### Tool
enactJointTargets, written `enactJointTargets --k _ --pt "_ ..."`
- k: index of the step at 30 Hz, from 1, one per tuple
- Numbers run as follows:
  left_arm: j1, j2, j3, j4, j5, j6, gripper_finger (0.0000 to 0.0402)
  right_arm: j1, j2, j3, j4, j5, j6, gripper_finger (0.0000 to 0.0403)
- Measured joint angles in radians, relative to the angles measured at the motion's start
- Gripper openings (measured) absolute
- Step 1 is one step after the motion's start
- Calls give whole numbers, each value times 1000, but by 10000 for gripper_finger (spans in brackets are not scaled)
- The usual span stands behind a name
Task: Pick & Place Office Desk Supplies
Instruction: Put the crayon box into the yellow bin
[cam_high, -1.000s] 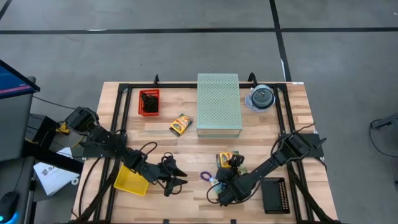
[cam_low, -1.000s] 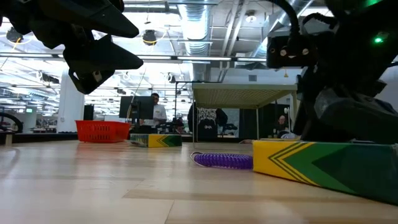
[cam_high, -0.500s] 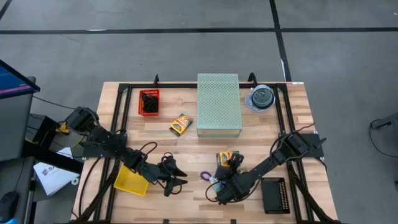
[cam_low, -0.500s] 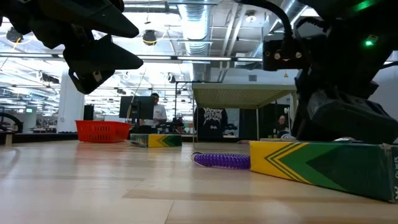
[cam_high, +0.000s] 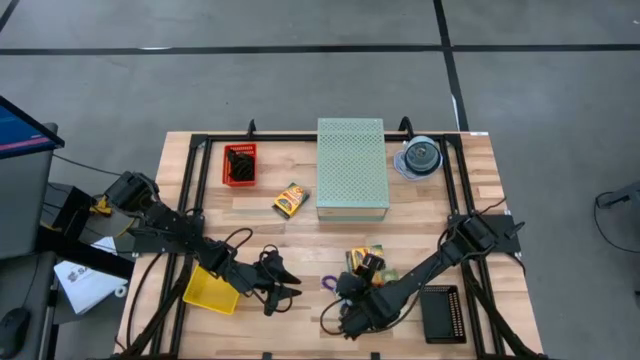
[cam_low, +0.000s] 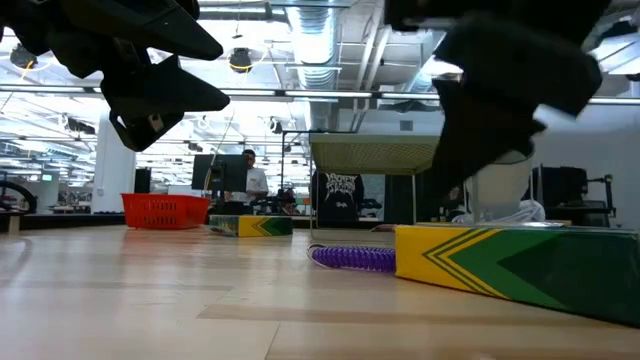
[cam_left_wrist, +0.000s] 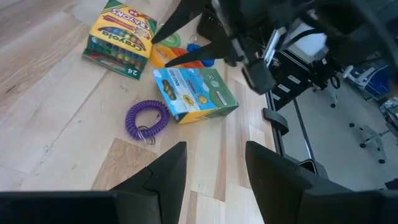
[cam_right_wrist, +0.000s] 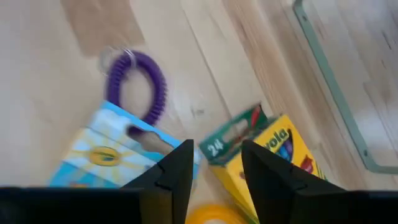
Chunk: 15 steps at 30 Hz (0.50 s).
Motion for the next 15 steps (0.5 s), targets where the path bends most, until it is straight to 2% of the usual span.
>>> enactJointTargets --k 3,6,11,15 --pt "-1 0 0 0 0 0 159 -12 -1 23 0 10 9 135" --pt "-1 0 0 0 0 0 159 -50 -1 53 2 -15 107 134" --pt "-1 0 0 0 0 -26 159 -143 -2 117 55 -201 250 134" --pt "-1 0 0 36 8 -30 159 -194 -3 191 95 -285 322 134"
